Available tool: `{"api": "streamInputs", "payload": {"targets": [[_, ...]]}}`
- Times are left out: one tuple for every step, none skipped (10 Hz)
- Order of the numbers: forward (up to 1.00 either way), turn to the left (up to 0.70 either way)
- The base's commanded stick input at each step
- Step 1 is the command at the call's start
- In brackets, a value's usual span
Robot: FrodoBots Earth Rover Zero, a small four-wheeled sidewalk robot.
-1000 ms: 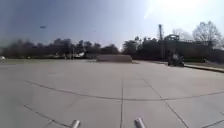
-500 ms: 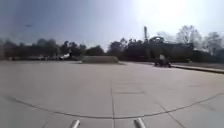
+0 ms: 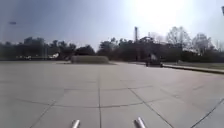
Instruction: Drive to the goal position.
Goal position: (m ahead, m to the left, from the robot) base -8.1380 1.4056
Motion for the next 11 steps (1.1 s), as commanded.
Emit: {"api": "streamInputs", "payload": {"targets": [[1.00,0.00],[1.00,0.00],[1.00,0.00],[1.00,0.00],[1.00,0.00],[1.00,0.00],[1.00,0.00],[1.00,0.00],[1.00,0.00],[1.00,0.00],[1.00,0.00]]}}
